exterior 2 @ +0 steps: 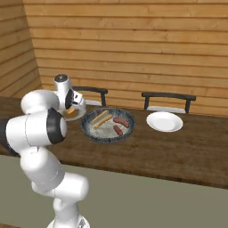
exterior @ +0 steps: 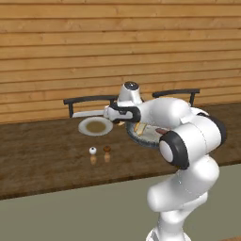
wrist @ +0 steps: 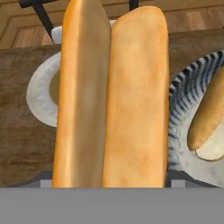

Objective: Place one bun and one sausage from the bowl on each plate.

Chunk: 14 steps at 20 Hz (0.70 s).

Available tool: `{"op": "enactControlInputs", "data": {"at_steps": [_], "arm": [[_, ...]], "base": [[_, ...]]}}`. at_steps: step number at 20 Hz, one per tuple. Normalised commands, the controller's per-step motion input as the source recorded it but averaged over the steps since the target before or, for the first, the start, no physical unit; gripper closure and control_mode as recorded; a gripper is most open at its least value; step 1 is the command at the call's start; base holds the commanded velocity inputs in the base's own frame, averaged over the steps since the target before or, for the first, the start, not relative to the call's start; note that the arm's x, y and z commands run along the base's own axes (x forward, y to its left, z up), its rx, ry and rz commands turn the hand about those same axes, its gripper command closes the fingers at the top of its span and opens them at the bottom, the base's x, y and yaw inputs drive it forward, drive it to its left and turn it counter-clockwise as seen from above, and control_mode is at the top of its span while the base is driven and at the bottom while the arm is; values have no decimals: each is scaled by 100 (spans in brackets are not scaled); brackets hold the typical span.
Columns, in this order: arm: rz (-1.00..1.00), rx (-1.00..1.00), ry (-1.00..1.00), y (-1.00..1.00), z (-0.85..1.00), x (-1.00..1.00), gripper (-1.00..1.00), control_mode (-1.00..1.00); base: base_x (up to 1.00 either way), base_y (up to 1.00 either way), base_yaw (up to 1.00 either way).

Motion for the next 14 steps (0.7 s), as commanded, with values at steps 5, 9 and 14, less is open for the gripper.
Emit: {"op": "enactControlInputs", "data": {"at_steps": [5, 9, 14], "arm": [[0, 0, 0, 5, -28, 68, 100, -100], [0, 0, 0, 16, -61, 57, 100, -100], [-1, 0, 1, 47, -38, 50, 100, -100]], "base": [[0, 0, 0], [0, 0, 0], [0, 0, 0]]}}
